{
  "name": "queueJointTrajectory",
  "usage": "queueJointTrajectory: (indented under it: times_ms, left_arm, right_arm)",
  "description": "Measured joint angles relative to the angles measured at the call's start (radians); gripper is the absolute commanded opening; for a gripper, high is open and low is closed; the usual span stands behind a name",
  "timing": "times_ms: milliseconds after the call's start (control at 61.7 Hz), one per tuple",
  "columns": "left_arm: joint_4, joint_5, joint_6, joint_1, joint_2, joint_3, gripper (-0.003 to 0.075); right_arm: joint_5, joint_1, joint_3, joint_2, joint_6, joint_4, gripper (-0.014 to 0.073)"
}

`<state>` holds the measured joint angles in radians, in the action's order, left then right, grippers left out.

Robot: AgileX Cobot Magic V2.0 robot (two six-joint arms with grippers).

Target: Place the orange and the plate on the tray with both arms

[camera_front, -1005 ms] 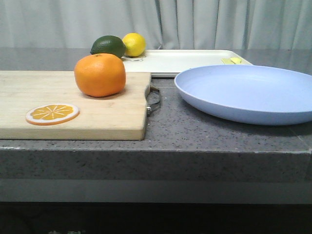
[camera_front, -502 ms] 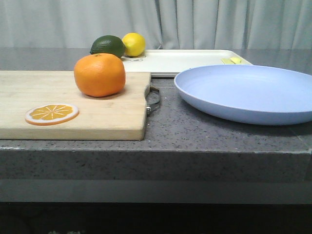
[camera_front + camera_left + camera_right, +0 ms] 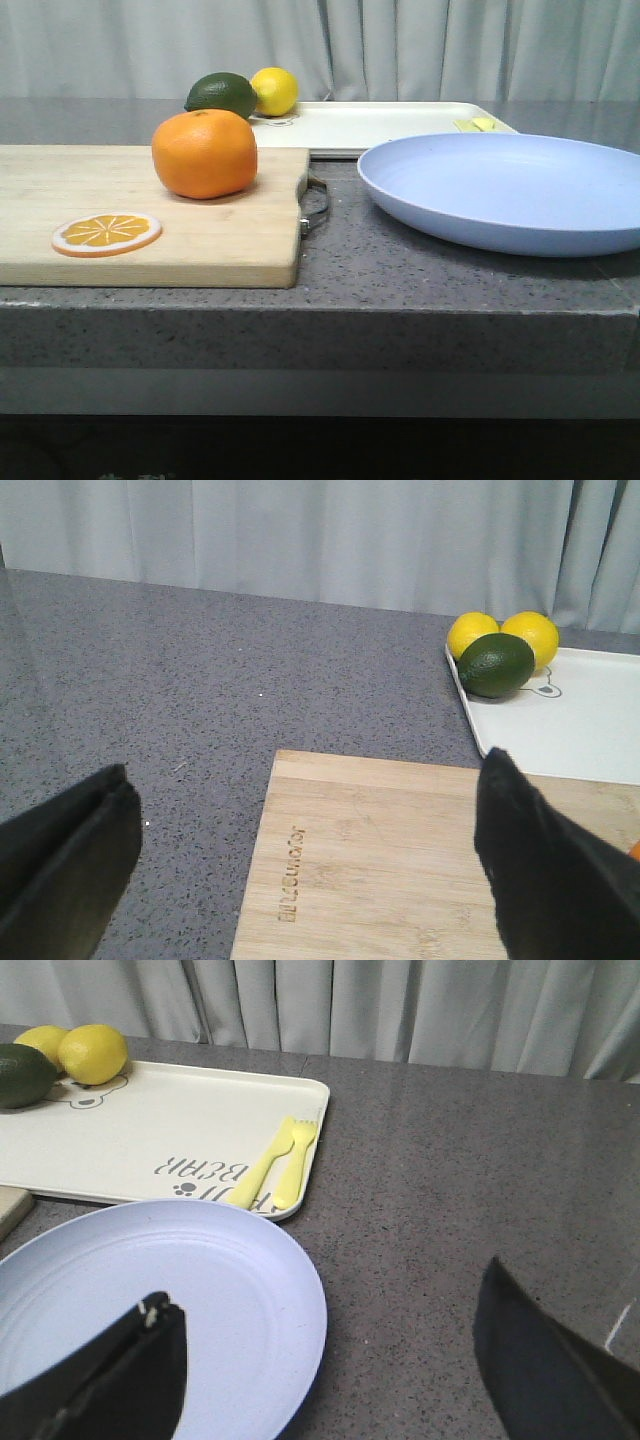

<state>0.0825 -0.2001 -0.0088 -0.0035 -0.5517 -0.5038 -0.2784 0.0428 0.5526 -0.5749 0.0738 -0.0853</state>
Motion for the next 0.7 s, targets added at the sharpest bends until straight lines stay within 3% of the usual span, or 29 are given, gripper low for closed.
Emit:
queueJointTrajectory:
  times_ms: [324, 697]
  left_arm:
    - [0.064, 0.017, 0.002, -0.042, -0.06, -0.036, 0.0578]
    - [0.067, -0.187, 0.019, -0.389, -0.495, -0.386, 0.0578]
  right_arm:
    - [0.0, 0.0, 0.0, 0.0, 0.0, 0.0, 0.0601]
    - [-0.007, 0.0, 0.0, 0.0, 0.0, 0.002, 0.0601]
